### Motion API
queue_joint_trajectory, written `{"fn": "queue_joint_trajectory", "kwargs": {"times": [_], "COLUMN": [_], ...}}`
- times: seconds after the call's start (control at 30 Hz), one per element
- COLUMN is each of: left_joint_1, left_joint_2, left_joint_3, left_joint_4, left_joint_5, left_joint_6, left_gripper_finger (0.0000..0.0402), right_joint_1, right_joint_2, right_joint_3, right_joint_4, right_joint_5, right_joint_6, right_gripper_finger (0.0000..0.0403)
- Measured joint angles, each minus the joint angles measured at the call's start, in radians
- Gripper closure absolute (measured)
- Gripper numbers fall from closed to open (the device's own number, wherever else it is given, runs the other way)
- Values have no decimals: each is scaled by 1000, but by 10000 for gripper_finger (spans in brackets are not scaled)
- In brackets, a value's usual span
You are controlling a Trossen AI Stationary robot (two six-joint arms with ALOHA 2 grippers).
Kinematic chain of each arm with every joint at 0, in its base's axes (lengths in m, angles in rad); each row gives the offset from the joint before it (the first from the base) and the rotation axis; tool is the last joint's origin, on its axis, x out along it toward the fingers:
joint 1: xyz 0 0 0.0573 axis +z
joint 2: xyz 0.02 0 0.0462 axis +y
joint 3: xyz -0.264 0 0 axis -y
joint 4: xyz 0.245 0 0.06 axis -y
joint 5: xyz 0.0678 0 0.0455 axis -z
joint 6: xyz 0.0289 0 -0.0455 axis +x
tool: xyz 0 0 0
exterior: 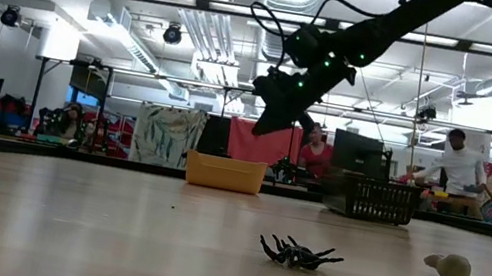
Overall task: Sort Halloween decoration
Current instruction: Put the black spider toy into the yellow bin
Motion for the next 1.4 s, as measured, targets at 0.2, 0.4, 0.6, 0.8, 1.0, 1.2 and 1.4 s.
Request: {"fn": "queue_joint_trajectory", "kwargs": {"times": [0.2, 0.4, 0.6, 0.8, 1.0, 1.2, 1.4], "left_joint_1": [0, 0, 0, 0, 0, 0, 1], "left_joint_2": [0, 0, 1, 2, 30, 92, 148], "left_joint_3": [0, 0, 0, 0, 0, 0, 16], "left_joint_4": [1, 2, 2, 1, 6, 12, 38], "left_joint_5": [-41, -42, -42, -41, -40, -39, 30], "left_joint_6": [-12, -34, -53, -97, -135, -161, -161], "left_gripper_finger": [318, 318, 318, 318, 318, 318, 318], "right_joint_1": [0, 2, 11, 98, 282, 527, 773], "right_joint_2": [0, 0, -18, -135, -251, -313, -319], "right_joint_3": [0, 0, -1, -2, -2, -12, -50], "right_joint_4": [-1, -3, -35, -215, -432, -548, -538], "right_joint_5": [-73, -75, -89, -155, -154, -151, -146], "right_joint_6": [12, 18, 42, 40, 52, 89, 116], "right_gripper_finger": [351, 294, 271, 282, 292, 302, 307]}}
